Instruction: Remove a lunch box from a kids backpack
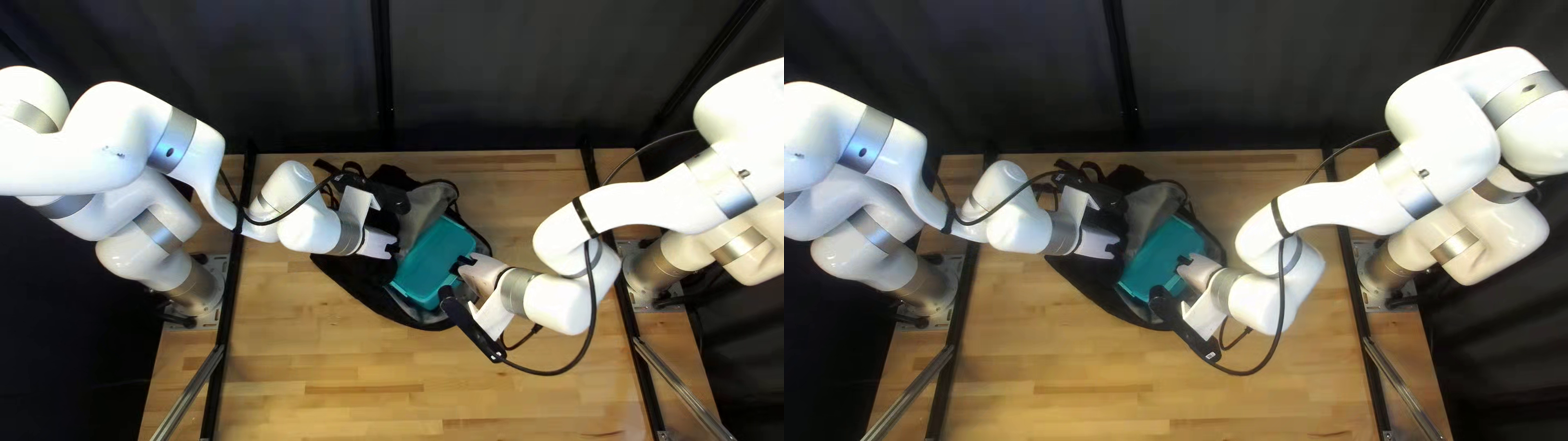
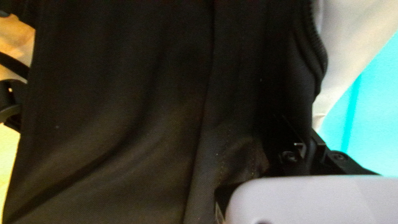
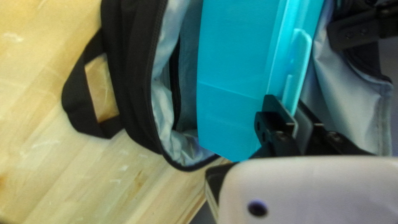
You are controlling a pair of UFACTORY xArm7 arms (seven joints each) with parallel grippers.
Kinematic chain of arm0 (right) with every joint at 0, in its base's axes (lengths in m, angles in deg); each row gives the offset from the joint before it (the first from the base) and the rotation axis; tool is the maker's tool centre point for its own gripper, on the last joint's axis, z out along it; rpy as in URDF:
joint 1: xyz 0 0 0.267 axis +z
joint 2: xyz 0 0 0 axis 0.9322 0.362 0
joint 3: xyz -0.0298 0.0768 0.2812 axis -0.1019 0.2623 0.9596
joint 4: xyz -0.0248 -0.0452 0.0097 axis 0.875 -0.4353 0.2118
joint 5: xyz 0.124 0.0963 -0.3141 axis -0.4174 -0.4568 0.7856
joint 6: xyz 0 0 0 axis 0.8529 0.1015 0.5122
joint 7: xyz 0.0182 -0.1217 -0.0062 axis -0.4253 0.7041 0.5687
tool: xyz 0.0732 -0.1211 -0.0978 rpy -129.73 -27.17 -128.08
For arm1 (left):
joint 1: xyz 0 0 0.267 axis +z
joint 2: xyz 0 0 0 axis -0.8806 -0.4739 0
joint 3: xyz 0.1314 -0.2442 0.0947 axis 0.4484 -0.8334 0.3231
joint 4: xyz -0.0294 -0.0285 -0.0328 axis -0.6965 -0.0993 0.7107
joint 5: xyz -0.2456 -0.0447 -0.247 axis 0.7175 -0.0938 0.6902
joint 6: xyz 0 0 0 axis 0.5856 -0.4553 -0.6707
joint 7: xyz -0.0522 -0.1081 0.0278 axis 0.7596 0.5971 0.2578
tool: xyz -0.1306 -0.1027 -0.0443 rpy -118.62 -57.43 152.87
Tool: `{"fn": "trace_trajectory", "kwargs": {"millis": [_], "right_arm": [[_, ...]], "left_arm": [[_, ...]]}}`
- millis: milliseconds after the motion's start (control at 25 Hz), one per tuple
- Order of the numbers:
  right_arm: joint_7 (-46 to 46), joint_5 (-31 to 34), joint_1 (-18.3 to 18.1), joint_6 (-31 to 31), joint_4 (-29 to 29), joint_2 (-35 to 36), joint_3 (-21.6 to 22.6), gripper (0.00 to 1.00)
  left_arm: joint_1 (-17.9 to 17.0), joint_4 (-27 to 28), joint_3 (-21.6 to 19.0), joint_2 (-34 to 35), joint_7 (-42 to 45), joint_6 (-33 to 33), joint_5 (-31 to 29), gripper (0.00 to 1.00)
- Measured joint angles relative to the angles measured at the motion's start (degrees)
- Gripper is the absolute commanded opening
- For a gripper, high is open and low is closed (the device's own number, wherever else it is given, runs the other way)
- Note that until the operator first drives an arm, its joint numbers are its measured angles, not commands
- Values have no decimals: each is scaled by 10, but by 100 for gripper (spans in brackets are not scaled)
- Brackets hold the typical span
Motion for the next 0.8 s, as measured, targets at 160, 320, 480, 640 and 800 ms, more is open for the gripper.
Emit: {"fn": "trace_trajectory", "kwargs": {"millis": [160, 320, 480, 640, 800], "right_arm": [[11, -17, 10, 35, 7, -25, 11, 0], [18, -35, 21, 72, 5, -40, 25, 0], [23, -51, 32, 109, 1, -53, 39, 0], [25, -67, 44, 154, 4, -71, 55, 0], [31, -83, 51, 207, 4, -88, 68, 0]], "left_arm": [[0, 0, 0, 0, 0, 0, 0, 0], [0, 0, 0, 0, 0, 0, 0, 0], [0, 0, 0, 0, 0, 0, 0, 0], [0, 0, 0, 0, 0, 0, 0, 0], [0, 0, 0, 0, 0, 0, 0, 0]]}}
